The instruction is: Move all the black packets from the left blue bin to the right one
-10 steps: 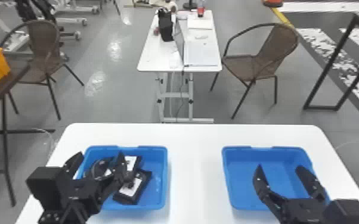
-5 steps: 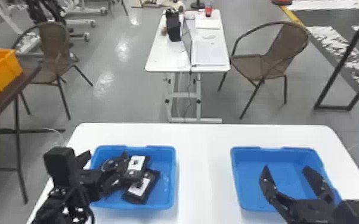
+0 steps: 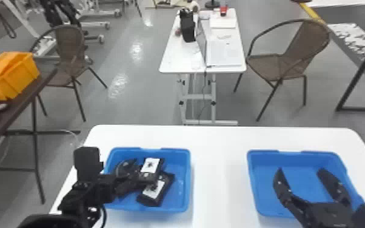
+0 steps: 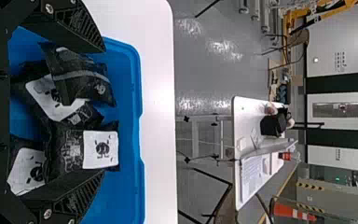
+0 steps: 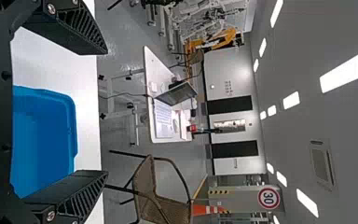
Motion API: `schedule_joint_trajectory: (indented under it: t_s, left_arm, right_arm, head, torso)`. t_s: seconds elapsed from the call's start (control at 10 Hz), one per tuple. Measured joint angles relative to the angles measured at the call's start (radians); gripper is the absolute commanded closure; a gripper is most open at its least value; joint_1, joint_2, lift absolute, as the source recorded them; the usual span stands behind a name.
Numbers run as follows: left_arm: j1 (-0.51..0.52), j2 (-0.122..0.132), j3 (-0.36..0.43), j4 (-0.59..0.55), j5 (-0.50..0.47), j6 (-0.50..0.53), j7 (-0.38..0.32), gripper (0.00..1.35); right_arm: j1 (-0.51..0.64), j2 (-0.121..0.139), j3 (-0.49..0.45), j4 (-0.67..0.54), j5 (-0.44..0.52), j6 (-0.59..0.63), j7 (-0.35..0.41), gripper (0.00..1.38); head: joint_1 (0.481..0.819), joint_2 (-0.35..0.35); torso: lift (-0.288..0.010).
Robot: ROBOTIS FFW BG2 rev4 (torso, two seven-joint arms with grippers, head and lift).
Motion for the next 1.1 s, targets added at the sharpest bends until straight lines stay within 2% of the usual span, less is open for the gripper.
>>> schedule_joint_trajectory:
  t_s: [0.2,0.4,0.8,1.1]
  left_arm:
    - [-0.050,-0.014,0.025,0.054,-0.095,0.023,-0.033,0.12]
    - [-0.113,0.000,0.045,0.133,-0.195,0.047,-0.103,0.12]
    - [-0.223,0.015,0.019,0.310,-0.355,0.050,-0.164,0.12]
    - [-0.291,0.029,0.005,0.438,-0.410,-0.004,-0.214,0.12]
  right_arm:
    - [-0.008,0.000,0.002,0.005,-0.001,0.008,0.006,0.10]
    - [-0.016,0.000,0.002,0.012,-0.007,0.012,0.017,0.10]
    - [-0.030,0.000,0.002,0.025,-0.018,0.014,0.031,0.10]
    - [-0.035,0.000,0.002,0.032,-0.028,0.018,0.040,0.10]
  head:
    - [0.695,0.149]
    - [0.695,0.168]
    - [0.695,0.186]
    - [0.695,0.176]
  torso:
    - [0.000]
    - [0.000]
    - [0.000]
    - [0.000]
